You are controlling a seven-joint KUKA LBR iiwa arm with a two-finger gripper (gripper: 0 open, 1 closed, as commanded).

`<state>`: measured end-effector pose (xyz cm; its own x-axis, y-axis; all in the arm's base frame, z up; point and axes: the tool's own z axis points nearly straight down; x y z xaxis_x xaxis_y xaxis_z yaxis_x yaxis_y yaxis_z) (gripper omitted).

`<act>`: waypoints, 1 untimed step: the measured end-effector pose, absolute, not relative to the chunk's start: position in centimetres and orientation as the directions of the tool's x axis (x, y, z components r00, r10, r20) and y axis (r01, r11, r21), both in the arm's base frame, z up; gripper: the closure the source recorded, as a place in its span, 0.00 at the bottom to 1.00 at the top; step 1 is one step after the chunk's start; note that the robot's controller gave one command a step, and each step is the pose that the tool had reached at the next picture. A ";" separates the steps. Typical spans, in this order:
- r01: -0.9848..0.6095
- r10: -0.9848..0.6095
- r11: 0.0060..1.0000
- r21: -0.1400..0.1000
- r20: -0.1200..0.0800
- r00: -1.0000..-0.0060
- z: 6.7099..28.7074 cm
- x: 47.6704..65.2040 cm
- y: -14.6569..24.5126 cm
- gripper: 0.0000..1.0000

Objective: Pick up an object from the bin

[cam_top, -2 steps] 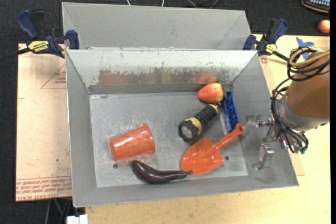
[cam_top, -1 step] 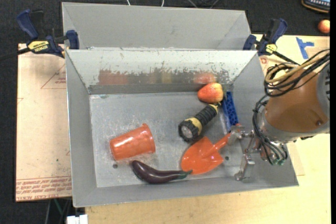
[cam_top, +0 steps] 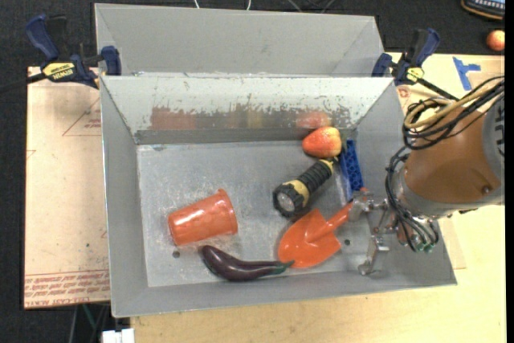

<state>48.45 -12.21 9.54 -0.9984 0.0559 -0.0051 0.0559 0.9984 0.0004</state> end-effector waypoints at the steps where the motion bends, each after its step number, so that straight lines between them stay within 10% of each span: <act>1: -0.149 -0.149 0.989 0.000 -0.005 -0.989 20.7 52.0 -13.7 0.00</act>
Offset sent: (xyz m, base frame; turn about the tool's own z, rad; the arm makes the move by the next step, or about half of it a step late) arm 0.0202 0.0300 -0.0254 -0.1104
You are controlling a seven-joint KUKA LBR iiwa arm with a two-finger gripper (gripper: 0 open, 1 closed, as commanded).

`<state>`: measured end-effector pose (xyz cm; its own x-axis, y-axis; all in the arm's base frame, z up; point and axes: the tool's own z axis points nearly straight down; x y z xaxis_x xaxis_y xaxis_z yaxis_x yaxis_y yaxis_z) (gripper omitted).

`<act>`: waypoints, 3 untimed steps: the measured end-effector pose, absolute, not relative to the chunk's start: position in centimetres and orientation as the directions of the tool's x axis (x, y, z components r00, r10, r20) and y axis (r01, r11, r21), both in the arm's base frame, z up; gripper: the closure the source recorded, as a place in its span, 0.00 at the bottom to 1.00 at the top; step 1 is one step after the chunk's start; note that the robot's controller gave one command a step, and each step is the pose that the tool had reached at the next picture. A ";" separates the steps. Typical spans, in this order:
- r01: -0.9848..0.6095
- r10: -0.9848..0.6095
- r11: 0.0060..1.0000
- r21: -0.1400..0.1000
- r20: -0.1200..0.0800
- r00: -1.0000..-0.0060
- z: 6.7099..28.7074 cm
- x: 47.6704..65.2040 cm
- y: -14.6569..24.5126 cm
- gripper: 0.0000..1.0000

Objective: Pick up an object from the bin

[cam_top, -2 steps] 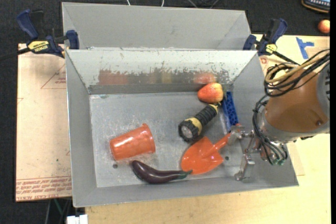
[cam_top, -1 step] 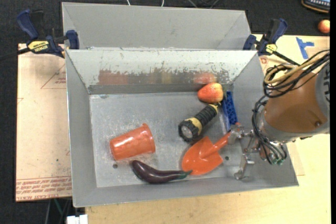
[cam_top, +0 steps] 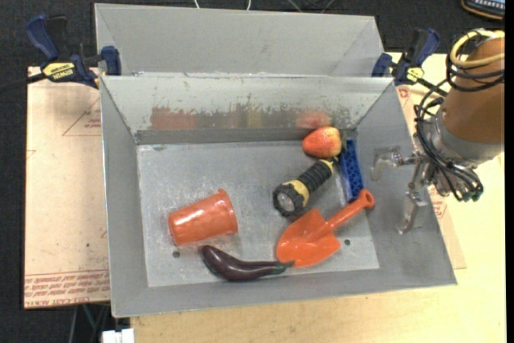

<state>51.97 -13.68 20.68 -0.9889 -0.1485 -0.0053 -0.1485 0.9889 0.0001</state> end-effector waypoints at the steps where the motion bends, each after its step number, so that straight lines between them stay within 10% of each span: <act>1: -0.086 -0.086 0.996 0.002 -0.002 -0.996 11.0 51.0 -10.4 0.00; 2: -0.143 -0.143 0.990 -0.003 -0.013 -0.990 15.1 52.6 -5.8 0.00; 3: 0.018 0.018 1.000 0.003 -0.002 -1.000 7.0 51.2 -7.2 0.00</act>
Offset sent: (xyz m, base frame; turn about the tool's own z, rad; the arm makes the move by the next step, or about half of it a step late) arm 0.0120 0.0911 -0.0301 -0.0148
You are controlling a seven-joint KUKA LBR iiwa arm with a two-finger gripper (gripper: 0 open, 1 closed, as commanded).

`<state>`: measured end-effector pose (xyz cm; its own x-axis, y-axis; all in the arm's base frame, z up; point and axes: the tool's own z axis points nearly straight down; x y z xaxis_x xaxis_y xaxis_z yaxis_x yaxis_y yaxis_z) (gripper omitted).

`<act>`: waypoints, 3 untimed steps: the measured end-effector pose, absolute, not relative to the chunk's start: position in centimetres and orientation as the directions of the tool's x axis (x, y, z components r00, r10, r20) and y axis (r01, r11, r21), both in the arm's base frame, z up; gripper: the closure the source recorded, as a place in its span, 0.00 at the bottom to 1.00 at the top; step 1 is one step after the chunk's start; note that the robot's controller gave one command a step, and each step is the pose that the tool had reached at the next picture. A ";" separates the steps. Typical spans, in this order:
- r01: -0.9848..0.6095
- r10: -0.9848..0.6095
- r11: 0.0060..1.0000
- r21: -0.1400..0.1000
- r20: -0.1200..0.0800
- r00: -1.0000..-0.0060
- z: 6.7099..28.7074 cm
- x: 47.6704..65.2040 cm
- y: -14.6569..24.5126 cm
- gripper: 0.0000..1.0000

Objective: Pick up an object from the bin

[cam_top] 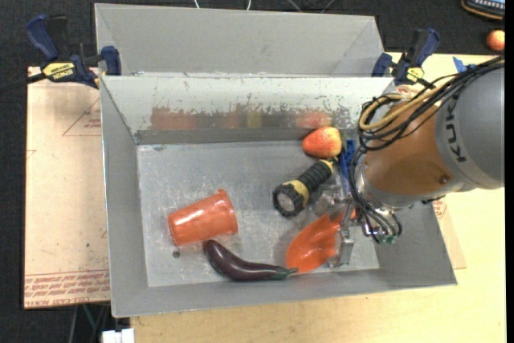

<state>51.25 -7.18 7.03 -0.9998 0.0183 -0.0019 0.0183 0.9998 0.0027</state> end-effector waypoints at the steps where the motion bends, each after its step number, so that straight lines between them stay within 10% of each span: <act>1: -0.091 -0.091 0.996 -0.002 -0.029 -0.995 12.0 52.9 -3.4 1.00; 2: -0.091 -0.091 0.996 -0.002 -0.028 -0.995 12.0 52.8 -3.4 1.00; 3: -0.072 -0.072 0.997 -0.001 -0.026 -0.997 23.4 52.6 -3.8 1.00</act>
Offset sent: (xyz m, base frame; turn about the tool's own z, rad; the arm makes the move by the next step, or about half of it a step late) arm 0.0000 0.0000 0.0000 0.0000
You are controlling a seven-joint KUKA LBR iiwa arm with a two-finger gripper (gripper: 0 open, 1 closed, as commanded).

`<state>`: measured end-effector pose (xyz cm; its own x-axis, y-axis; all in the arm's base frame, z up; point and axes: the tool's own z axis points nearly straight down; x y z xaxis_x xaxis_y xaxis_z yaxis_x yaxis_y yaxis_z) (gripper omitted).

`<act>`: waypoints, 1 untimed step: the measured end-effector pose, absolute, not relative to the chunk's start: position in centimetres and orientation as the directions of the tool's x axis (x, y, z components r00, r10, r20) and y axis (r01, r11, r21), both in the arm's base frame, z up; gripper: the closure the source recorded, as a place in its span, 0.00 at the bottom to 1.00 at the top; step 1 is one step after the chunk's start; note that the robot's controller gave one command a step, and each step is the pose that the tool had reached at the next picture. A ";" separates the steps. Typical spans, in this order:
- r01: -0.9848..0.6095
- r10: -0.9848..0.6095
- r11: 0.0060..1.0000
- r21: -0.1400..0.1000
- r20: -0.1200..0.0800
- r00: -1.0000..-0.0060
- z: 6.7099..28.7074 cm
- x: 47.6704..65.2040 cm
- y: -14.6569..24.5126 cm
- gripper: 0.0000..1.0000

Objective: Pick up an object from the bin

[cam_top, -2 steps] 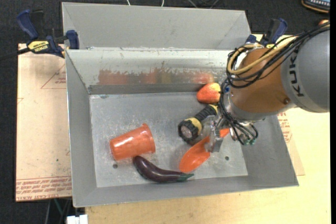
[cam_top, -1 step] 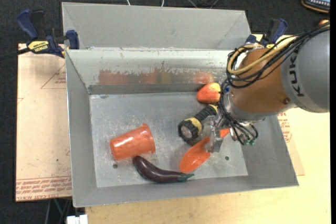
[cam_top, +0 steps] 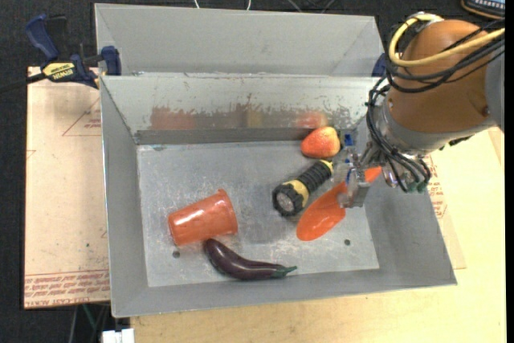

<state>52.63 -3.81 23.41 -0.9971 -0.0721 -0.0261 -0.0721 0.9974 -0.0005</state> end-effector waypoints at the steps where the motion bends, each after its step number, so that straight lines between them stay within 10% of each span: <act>1: -0.083 -0.083 0.997 0.000 -0.023 -0.996 23.9 54.3 -1.5 1.00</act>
Offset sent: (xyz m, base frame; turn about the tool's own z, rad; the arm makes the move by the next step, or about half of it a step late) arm -0.0051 0.0157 0.0074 0.0736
